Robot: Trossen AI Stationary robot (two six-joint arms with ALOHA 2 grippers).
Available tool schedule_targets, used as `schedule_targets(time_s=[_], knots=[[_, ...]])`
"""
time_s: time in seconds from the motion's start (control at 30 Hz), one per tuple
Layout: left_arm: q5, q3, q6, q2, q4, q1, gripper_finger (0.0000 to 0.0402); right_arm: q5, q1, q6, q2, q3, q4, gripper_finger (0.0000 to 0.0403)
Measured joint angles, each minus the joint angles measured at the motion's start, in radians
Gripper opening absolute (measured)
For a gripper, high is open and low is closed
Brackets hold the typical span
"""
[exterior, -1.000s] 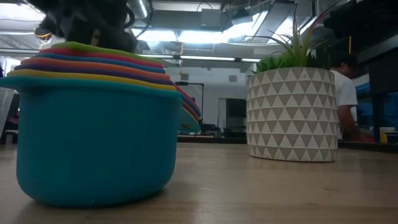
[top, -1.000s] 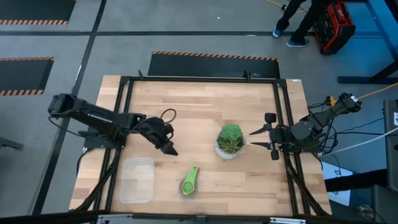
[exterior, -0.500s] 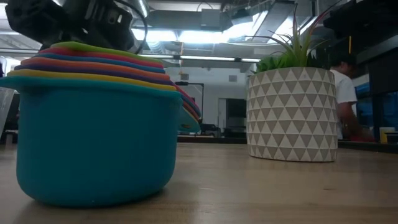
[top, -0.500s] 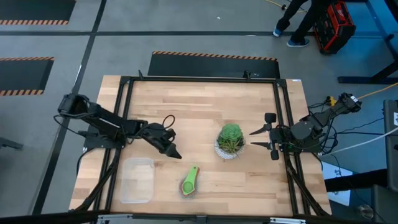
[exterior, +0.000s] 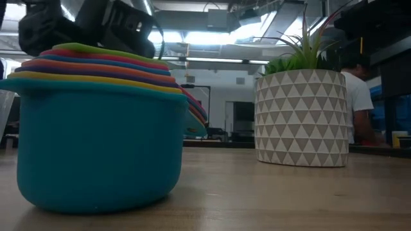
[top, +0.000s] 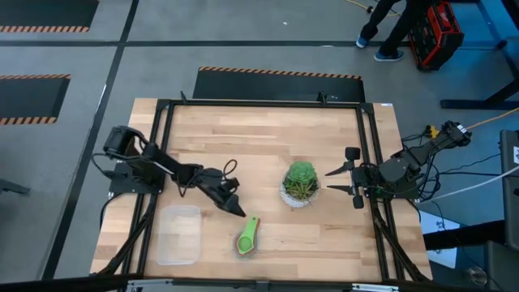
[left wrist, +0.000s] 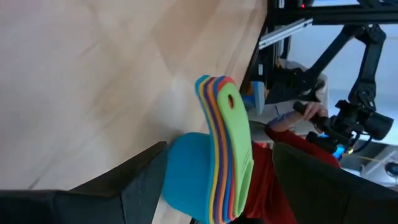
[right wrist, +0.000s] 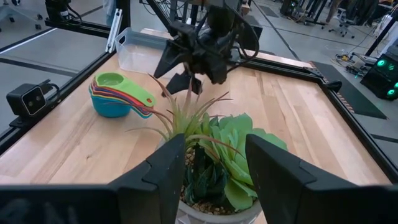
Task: Nest measuring cups in basket
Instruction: Put the stacked measuring cup into the transparent bin
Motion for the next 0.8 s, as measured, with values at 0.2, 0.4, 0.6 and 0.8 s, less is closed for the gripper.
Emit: schedule_targets(time_s=[0.2,0.4,0.6,0.8], knots=[[0.064,0.078,0.007,0.087,0.002,0.0,0.0284,0.0,0.0,0.0,0.0,0.0,0.0,0.0173],[0.134,0.139,0.009,0.175,0.002,-0.003,0.0284,0.0,0.0,0.0,0.0,0.0,-0.001,0.0173],[0.177,0.182,0.016,0.223,0.04,-0.011,0.0284,0.0,0.0,0.0,0.0,0.0,-0.005,0.0173],[0.17,0.182,0.008,0.223,0.066,-0.015,0.0284,0.0,0.0,0.0,0.0,0.0,-0.005,0.0173]])
